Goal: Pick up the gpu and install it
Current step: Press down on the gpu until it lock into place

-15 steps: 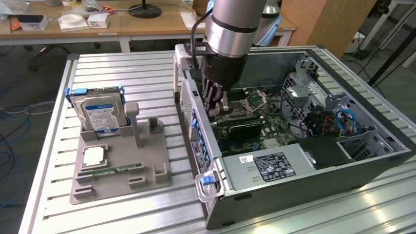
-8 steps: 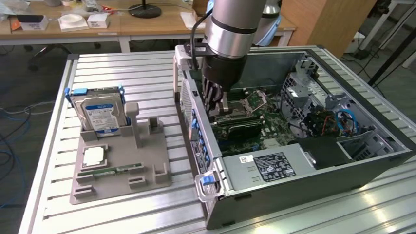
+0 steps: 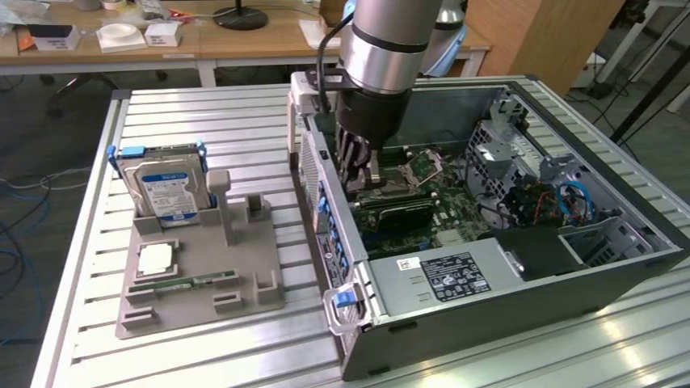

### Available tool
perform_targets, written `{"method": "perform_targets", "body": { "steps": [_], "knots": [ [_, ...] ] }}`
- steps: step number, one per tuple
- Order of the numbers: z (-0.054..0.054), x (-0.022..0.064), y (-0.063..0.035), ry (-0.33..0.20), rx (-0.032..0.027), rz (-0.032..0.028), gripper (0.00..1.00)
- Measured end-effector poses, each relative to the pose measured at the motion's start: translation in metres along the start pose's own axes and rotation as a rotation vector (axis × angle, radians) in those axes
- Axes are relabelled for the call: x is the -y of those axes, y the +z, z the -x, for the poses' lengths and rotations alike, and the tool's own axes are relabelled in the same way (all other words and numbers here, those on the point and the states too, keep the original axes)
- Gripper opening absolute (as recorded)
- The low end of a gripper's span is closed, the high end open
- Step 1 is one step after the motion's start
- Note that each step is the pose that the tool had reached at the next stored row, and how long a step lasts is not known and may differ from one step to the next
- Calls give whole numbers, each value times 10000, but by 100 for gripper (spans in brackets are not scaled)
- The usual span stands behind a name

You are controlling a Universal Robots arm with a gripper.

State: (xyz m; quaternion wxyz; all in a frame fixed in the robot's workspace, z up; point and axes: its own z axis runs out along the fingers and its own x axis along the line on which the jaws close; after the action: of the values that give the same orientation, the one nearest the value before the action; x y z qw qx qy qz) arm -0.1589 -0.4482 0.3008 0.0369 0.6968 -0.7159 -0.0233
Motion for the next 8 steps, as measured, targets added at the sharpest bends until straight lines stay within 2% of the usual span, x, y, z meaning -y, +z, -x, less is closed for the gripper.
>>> {"method": "perform_targets", "body": {
  "steps": [6,8],
  "knots": [
    [0,28,-17,-5,64,-2,11],
    [1,28,-18,-4,63,1,11]
  ]
}}
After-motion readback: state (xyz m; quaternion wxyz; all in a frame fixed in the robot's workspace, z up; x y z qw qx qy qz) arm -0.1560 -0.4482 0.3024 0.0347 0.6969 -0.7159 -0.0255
